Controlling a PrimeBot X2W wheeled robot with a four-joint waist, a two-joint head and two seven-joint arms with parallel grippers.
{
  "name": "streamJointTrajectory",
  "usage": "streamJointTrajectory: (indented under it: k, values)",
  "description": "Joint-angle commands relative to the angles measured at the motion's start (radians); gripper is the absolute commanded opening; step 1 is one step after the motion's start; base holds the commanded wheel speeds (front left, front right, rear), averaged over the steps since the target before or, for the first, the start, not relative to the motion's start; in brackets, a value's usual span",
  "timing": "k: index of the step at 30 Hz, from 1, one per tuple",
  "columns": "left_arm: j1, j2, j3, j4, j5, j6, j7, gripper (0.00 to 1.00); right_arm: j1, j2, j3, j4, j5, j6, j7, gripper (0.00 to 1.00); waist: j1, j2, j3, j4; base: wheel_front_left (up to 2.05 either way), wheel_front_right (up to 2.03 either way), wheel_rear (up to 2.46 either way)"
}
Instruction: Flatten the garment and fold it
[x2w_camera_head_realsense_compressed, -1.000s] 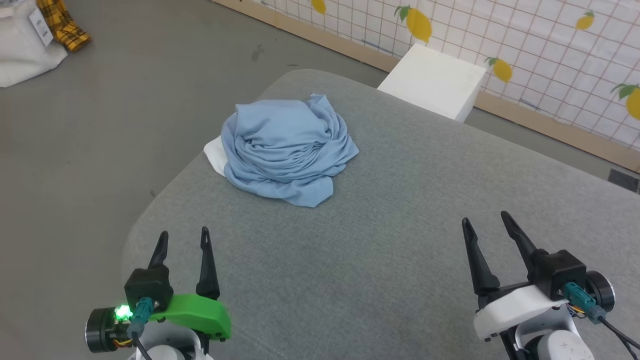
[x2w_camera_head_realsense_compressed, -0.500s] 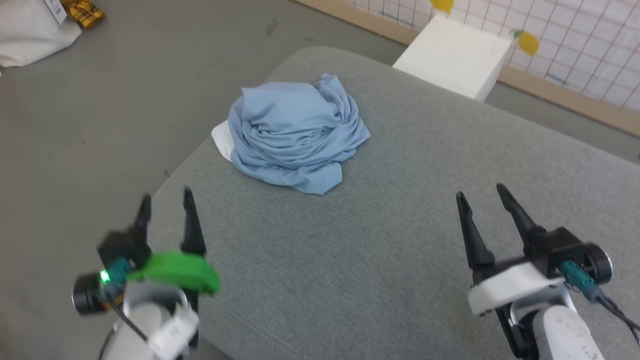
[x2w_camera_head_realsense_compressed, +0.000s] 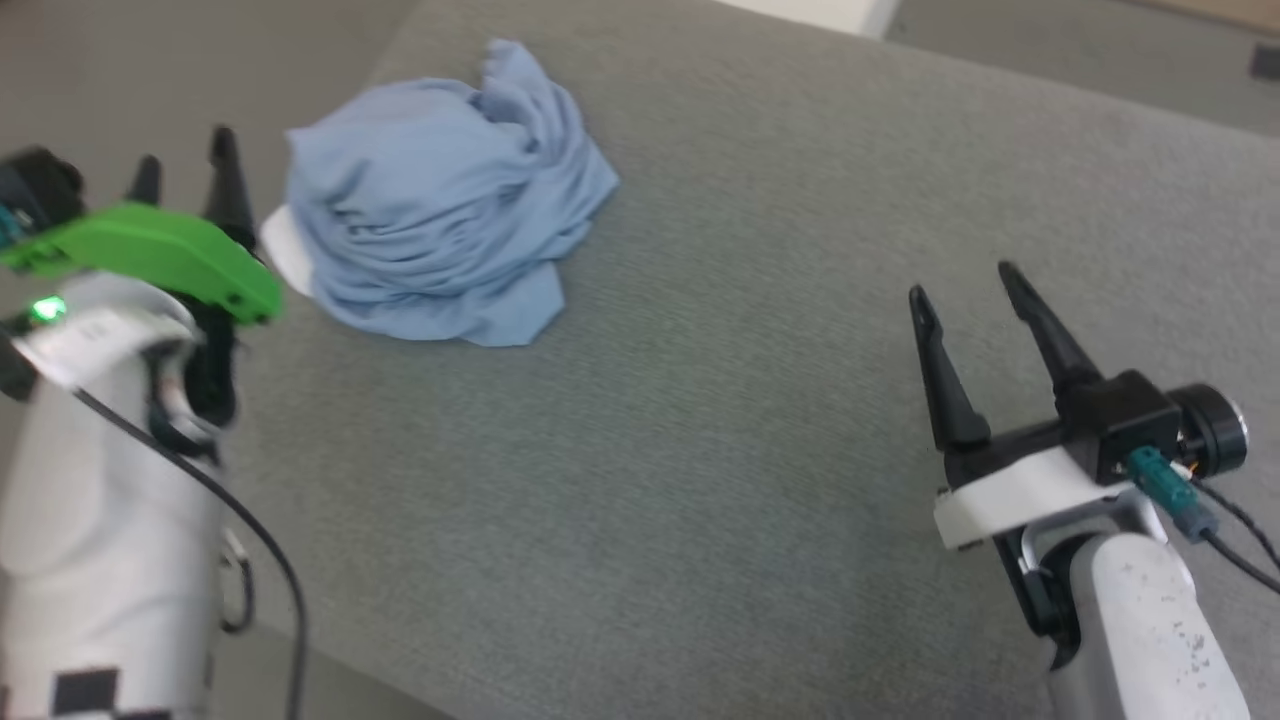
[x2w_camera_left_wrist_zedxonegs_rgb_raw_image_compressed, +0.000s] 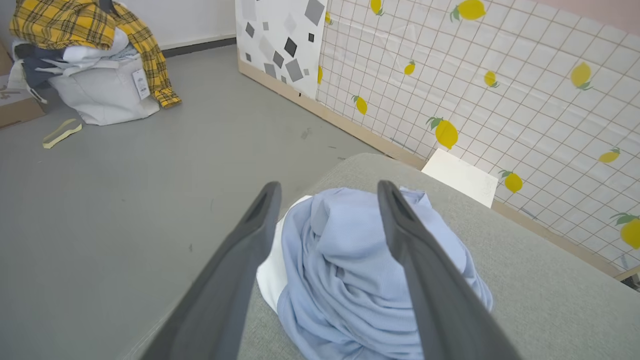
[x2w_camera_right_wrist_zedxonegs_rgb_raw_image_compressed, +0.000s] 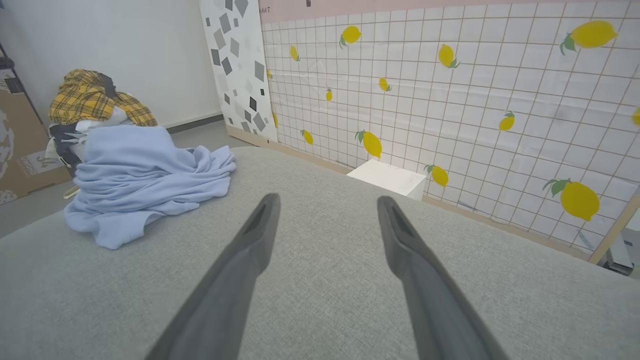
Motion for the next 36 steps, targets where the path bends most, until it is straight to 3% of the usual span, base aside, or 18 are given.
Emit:
streamJointTrajectory:
  k: [1, 7, 12, 18, 24, 25, 26, 27, 30, 36]
  values:
    - [-0.044, 0.023, 0.009, 0.020, -0.020, -0.008, 0.045, 1.00, -0.026, -0.001, -0.001, -0.009, -0.009, -0.002, 0.001, 1.00, -0.0001, 0.0000, 0.143, -0.143, 0.00, 0.00, 0.00]
    - [-0.143, 0.107, 0.033, 0.104, -0.072, 0.016, 0.272, 1.00, -0.062, -0.001, 0.007, -0.017, -0.008, -0.002, -0.004, 1.00, -0.0001, 0.0000, 0.215, -0.222, 0.00, 0.00, 0.00]
    - [-0.166, 0.150, 0.049, 0.133, -0.096, 0.070, 0.419, 1.00, -0.074, -0.001, 0.005, -0.016, 0.002, -0.002, -0.012, 1.00, -0.0001, 0.0000, 0.259, -0.265, 0.00, 0.00, 0.00]
    - [-0.102, 0.183, 0.016, 0.123, -0.097, 0.149, 0.646, 1.00, -0.080, -0.001, 0.009, -0.006, 0.010, -0.002, -0.022, 1.00, -0.0001, 0.0000, 0.275, -0.294, 0.00, 0.00, 0.00]
    - [0.000, 0.243, -0.002, 0.076, -0.068, 0.195, 0.743, 1.00, -0.084, -0.001, 0.020, 0.021, 0.048, -0.002, -0.040, 1.00, -0.0001, 0.0000, 0.240, -0.314, 0.00, 0.00, 0.00]
    - [0.015, 0.249, 0.003, 0.064, -0.067, 0.198, 0.737, 0.90, -0.083, -0.001, 0.020, 0.027, 0.054, -0.002, -0.043, 1.00, -0.0001, 0.0000, 0.229, -0.315, 0.00, 0.00, 0.00]
    - [0.031, 0.260, 0.007, 0.045, -0.060, 0.195, 0.717, 0.38, -0.082, -0.001, 0.020, 0.034, 0.059, -0.002, -0.046, 1.00, -0.0001, 0.0000, 0.215, -0.315, 0.00, 0.00, 0.00]
    - [0.042, 0.274, 0.011, 0.029, -0.045, 0.193, 0.682, 0.03, -0.080, -0.001, 0.019, 0.040, 0.062, -0.002, -0.048, 1.00, -0.0001, 0.0000, 0.202, -0.314, 0.00, 0.00, 0.00]
    - [0.069, 0.325, 0.018, -0.012, 0.027, 0.188, 0.531, 0.00, -0.071, -0.001, 0.017, 0.062, 0.074, -0.002, -0.058, 1.00, -0.0001, 0.0000, 0.146, -0.311, 0.00, 0.00, 0.00]
    - [0.063, 0.364, 0.022, -0.060, 0.144, 0.197, 0.216, 0.00, -0.031, -0.001, 0.003, 0.104, 0.100, -0.002, -0.075, 1.00, -0.0001, 0.0000, 0.006, -0.298, 0.00, 0.00, 0.00]
